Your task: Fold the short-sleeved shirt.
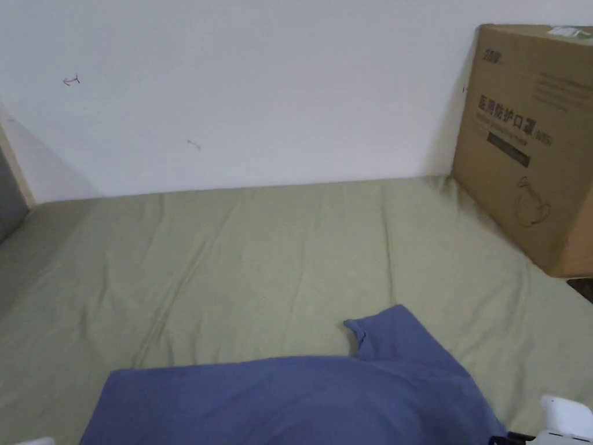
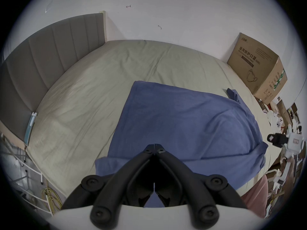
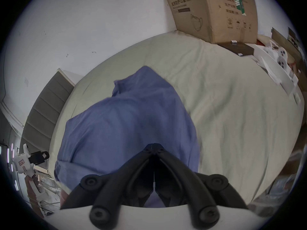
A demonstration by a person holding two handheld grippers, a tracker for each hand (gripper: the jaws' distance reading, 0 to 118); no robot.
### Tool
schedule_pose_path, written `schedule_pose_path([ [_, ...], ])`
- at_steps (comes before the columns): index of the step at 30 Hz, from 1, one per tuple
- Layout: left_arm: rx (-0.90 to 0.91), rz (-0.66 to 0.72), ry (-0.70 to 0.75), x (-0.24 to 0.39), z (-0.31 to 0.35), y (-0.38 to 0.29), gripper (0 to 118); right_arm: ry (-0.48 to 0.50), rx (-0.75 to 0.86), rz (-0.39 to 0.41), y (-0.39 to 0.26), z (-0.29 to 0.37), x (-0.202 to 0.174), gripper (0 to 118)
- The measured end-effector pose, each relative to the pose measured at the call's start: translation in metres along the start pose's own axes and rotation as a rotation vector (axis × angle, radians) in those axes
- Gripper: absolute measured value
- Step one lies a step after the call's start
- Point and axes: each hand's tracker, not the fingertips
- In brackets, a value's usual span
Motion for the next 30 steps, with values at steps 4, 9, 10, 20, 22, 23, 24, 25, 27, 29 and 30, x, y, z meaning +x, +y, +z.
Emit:
schedule_pose_path([
  [4,-0.001,-0.024,-0.003,0.006,-0.026,0.033,0,-0.05,0.006,0.044,0.085,-0.048,-0.001,11],
  [9,-0.01,-0.018,0.014,0.005,-0.055,0.054,0,-0.122,-0.119,0.018,0.146,-0.136,0.005,95],
  [10,-0.01,-0.014,0.015,0.004,-0.059,0.055,0,-0.151,-0.157,0.025,0.147,-0.153,0.006,95],
  [20,-0.094,0.008,0.047,-0.009,-0.087,0.045,0,-0.209,-0.199,0.192,0.13,-0.162,-0.021,0],
  [22,-0.078,0.026,0.044,-0.012,-0.088,0.05,0,-0.231,-0.202,0.266,0.128,-0.17,-0.022,0],
  [23,-0.073,0.029,0.042,-0.013,-0.088,0.055,0,-0.223,-0.194,0.236,0.128,-0.168,-0.022,0],
  [24,-0.059,0.032,0.041,-0.022,-0.095,0.061,0,-0.223,-0.188,0.223,0.129,-0.165,-0.02,0],
  [25,-0.052,0.042,0.039,-0.027,-0.101,0.07,4,-0.209,-0.181,0.195,0.132,-0.16,-0.017,0],
  [27,-0.051,0.056,0.04,-0.031,-0.114,0.094,50,-0.187,-0.161,0.172,0.135,-0.154,-0.015,0],
  [29,-0.043,0.073,0.037,-0.037,-0.142,0.117,104,-0.187,-0.156,0.183,0.138,-0.15,-0.016,0],
  [30,-0.054,0.083,0.051,-0.039,-0.156,0.127,111,-0.185,-0.156,0.192,0.138,-0.15,-0.018,0],
])
